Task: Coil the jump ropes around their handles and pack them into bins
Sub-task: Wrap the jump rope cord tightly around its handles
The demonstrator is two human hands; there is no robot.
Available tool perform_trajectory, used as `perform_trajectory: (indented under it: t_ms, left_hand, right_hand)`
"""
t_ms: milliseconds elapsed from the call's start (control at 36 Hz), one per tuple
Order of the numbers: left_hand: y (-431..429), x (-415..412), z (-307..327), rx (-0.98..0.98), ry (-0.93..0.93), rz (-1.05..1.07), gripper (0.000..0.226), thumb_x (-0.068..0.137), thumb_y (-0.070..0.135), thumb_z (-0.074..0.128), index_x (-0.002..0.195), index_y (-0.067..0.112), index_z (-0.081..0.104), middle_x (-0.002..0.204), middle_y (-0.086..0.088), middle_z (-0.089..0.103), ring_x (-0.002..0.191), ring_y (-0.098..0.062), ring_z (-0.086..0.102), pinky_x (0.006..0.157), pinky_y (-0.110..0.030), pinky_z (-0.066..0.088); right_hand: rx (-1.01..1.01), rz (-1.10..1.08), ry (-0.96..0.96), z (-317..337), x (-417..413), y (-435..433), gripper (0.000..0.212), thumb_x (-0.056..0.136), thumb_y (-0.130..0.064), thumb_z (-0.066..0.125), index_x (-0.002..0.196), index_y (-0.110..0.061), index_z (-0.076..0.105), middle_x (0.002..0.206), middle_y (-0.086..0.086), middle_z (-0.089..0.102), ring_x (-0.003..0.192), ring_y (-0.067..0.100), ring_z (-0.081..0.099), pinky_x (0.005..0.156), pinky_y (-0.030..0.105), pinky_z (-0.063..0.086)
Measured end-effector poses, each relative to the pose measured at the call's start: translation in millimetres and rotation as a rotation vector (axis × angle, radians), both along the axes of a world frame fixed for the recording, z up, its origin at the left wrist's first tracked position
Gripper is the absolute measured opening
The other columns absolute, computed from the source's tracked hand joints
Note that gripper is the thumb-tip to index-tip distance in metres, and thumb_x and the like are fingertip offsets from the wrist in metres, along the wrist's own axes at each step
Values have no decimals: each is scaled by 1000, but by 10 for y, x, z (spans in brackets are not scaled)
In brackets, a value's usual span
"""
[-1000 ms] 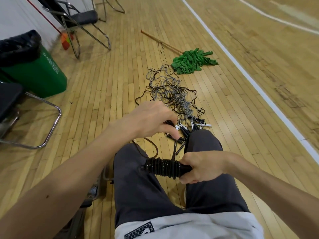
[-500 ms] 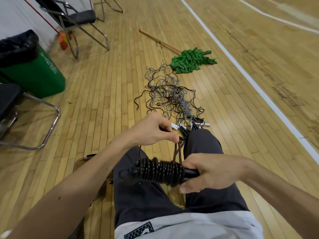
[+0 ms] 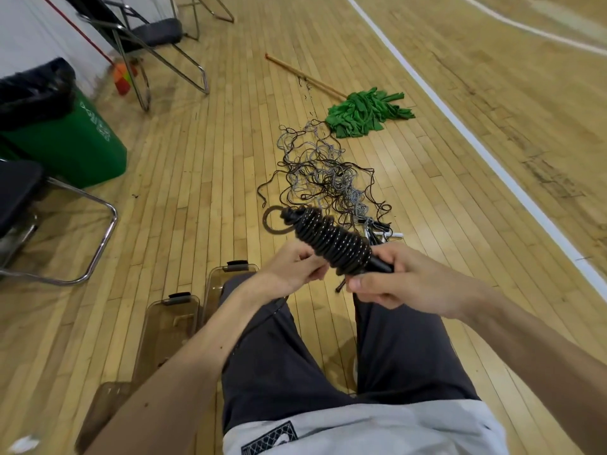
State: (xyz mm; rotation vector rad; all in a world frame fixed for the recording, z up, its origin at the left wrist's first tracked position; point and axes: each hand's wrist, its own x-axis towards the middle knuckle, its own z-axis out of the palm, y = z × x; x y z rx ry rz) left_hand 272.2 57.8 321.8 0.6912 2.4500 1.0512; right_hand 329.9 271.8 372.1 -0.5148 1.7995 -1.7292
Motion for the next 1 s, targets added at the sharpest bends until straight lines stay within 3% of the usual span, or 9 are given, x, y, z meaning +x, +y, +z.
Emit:
perform_trajectory:
  t_ms: [111, 194, 333, 444, 583, 694, 778, 861, 1000]
  left_hand:
    - [-5, 80, -21, 192, -121, 53, 46, 97, 38, 41, 66, 6, 52, 47, 12, 38, 42, -3, 30, 46, -13, 26]
    - [9, 139, -74, 217, -266, 102, 44, 101, 38, 41, 71, 8, 52, 51, 4, 29, 43, -5, 24, 44, -15, 23]
    - [-30, 206, -100, 113, -298, 85, 39, 108, 26, 40, 75, 7, 51, 47, 13, 37, 45, -2, 29, 49, -16, 27]
    - [-35, 174, -87, -36, -183, 37, 39, 106, 37, 43, 74, 19, 55, 56, 10, 37, 48, -3, 34, 53, -24, 30]
    - [31, 166, 60, -232, -73, -53, 30, 103, 41, 50, 76, 28, 50, 63, 11, 45, 51, -3, 40, 53, -26, 30]
    - [90, 201, 156, -398, 53, -112, 19, 104, 39, 48, 97, 22, 56, 69, 12, 47, 60, -5, 45, 55, -26, 31]
    - [121, 193, 214, -539, 233, -189, 26, 107, 37, 41, 115, 18, 58, 71, 16, 41, 65, -10, 45, 63, -29, 38]
    - [123, 167, 285, -656, 371, -270, 34, 107, 41, 36, 124, 19, 57, 76, 9, 45, 72, -16, 50, 70, -34, 52]
    - [128, 133, 414, -753, 480, -385, 37, 106, 45, 35, 115, 18, 58, 87, 1, 61, 79, -21, 63, 70, -38, 56]
  right_hand:
    - [23, -111, 6, -80, -104, 39, 32, 94, -18, 64, 83, 7, 47, 63, 7, 36, 52, 14, 28, 46, 19, 26]
    - [74, -237, -6, -163, -173, 72, 28, 99, -9, 61, 76, -4, 47, 58, 0, 39, 49, 11, 29, 44, 17, 26]
    - [229, -381, 1, -337, -278, 190, 20, 98, -7, 59, 81, -7, 50, 62, 6, 43, 49, 12, 34, 44, 18, 29]
    - [360, -398, -16, -529, -310, 256, 24, 98, -10, 60, 75, -10, 51, 56, -2, 46, 49, 13, 39, 48, 25, 33]
    - [521, -441, 56, -725, -374, 292, 20, 94, -15, 62, 76, -10, 54, 61, 3, 50, 56, 19, 43, 57, 36, 34]
    - [652, -416, 93, -784, -394, 288, 29, 95, -18, 61, 69, -13, 50, 60, 1, 47, 53, 15, 41, 53, 30, 31]
    - [734, -372, 96, -856, -390, 268, 27, 96, -17, 60, 71, -16, 50, 65, 1, 51, 57, 15, 46, 54, 31, 34]
    - [782, -300, 35, -894, -384, 239, 25, 95, -18, 62, 72, -19, 52, 67, 0, 53, 58, 15, 48, 55, 29, 36]
    - [739, -166, -160, -881, -401, 193, 13, 96, -11, 61, 84, -12, 56, 61, 0, 56, 51, 16, 47, 50, 30, 37]
